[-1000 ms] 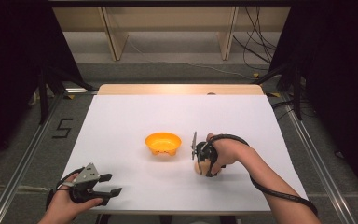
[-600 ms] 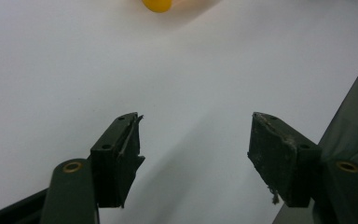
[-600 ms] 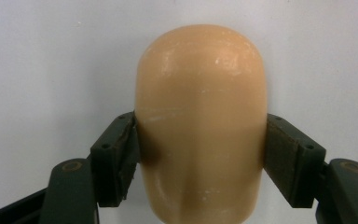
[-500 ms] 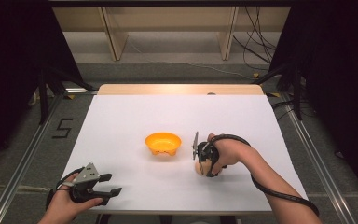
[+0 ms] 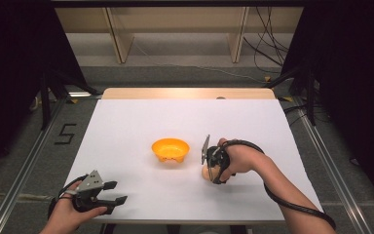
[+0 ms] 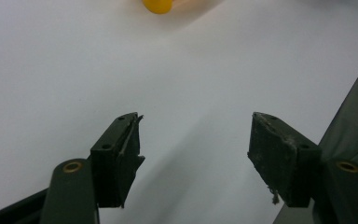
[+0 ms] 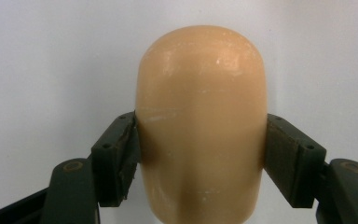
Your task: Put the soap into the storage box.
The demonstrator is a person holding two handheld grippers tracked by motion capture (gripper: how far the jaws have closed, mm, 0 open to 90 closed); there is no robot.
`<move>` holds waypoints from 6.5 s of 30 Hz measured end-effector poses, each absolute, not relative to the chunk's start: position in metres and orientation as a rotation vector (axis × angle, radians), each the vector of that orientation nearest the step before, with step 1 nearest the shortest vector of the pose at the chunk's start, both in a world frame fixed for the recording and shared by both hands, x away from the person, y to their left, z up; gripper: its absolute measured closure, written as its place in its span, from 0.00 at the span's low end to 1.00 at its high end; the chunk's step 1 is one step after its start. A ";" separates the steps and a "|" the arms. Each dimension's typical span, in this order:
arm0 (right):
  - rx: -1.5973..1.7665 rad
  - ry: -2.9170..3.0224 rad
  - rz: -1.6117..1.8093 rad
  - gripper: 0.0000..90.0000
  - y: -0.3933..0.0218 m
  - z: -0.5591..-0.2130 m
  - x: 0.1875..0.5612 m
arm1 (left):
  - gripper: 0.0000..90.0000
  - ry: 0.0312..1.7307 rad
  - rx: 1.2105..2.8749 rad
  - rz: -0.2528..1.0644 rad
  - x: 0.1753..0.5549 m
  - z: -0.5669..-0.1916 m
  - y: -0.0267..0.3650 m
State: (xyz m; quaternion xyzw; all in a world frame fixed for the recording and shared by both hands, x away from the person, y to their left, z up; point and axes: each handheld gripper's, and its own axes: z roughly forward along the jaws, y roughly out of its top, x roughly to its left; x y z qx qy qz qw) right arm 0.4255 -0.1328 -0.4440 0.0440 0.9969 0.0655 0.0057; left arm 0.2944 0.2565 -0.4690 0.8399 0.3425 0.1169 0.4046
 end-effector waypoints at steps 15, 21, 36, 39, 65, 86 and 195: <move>0.299 3.114 0.387 0.37 -0.141 -0.440 0.421 | 0.37 0.862 2.113 0.301 0.295 -0.469 0.256; 0.363 3.084 0.450 0.37 -0.146 -0.442 0.417 | 0.37 0.851 2.117 0.289 0.295 -0.468 0.256; 0.482 3.034 0.590 0.37 -0.154 -0.440 0.412 | 0.37 0.855 2.098 0.285 0.296 -0.469 0.255; 0.506 3.015 0.618 0.37 -0.155 -0.439 0.411 | 0.37 0.852 2.108 0.288 0.296 -0.468 0.255; 0.627 2.812 0.888 0.37 -0.158 -0.426 0.402 | 0.37 0.846 2.115 0.291 0.297 -0.467 0.255; 0.771 2.653 1.026 0.37 -0.149 -0.417 0.398 | 0.37 0.852 2.127 0.286 0.299 -0.468 0.254; 0.652 2.591 1.055 0.37 -0.085 -0.389 0.441 | 0.37 0.821 2.131 0.290 0.300 -0.466 0.254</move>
